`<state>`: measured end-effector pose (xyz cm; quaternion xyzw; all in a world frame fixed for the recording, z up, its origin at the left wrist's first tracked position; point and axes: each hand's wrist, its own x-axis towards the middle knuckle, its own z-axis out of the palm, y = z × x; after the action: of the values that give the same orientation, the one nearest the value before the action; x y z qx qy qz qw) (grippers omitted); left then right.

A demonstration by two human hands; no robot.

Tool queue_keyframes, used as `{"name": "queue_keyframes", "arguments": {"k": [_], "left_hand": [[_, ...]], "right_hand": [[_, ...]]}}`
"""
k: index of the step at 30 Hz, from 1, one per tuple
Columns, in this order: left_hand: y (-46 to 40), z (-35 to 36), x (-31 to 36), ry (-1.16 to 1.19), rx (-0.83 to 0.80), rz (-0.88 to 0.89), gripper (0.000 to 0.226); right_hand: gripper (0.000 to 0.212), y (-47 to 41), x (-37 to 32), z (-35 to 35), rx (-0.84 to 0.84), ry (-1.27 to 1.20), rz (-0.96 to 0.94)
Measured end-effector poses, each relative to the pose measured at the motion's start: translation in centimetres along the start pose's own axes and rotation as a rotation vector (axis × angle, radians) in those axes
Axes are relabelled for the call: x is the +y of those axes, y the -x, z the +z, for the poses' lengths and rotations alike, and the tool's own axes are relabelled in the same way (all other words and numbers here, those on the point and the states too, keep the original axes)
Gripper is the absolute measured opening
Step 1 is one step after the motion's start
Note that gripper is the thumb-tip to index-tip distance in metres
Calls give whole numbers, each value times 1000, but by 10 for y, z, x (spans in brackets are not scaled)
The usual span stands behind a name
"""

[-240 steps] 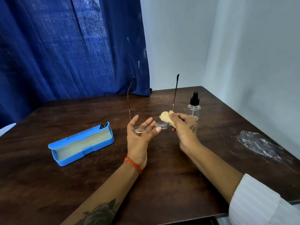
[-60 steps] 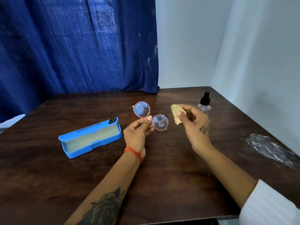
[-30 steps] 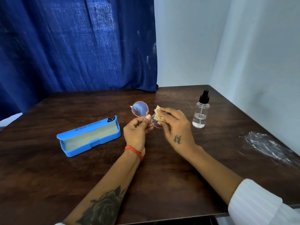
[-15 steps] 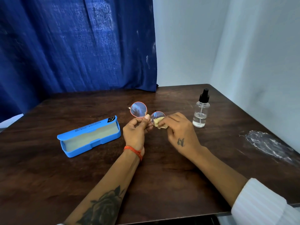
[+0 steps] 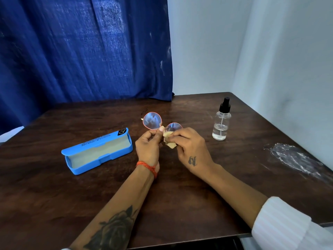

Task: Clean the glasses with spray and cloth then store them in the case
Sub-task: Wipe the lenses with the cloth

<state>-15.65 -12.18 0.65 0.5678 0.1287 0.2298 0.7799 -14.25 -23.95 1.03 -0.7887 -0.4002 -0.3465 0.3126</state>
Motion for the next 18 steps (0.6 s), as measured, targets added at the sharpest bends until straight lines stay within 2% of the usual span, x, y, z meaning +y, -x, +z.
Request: {"name": "queue_keyframes", "arguments": {"k": [4, 11, 18], "left_hand": [[-1, -1, 1, 17, -7, 1, 11], [-1, 0, 1, 18, -15, 0, 14], [2, 1, 2, 24, -15, 13, 8]], "right_hand": [[37, 0, 5, -10, -15, 12, 9], [29, -7, 16, -8, 131, 56, 135], [33, -5, 4, 1, 57, 55, -21]]}}
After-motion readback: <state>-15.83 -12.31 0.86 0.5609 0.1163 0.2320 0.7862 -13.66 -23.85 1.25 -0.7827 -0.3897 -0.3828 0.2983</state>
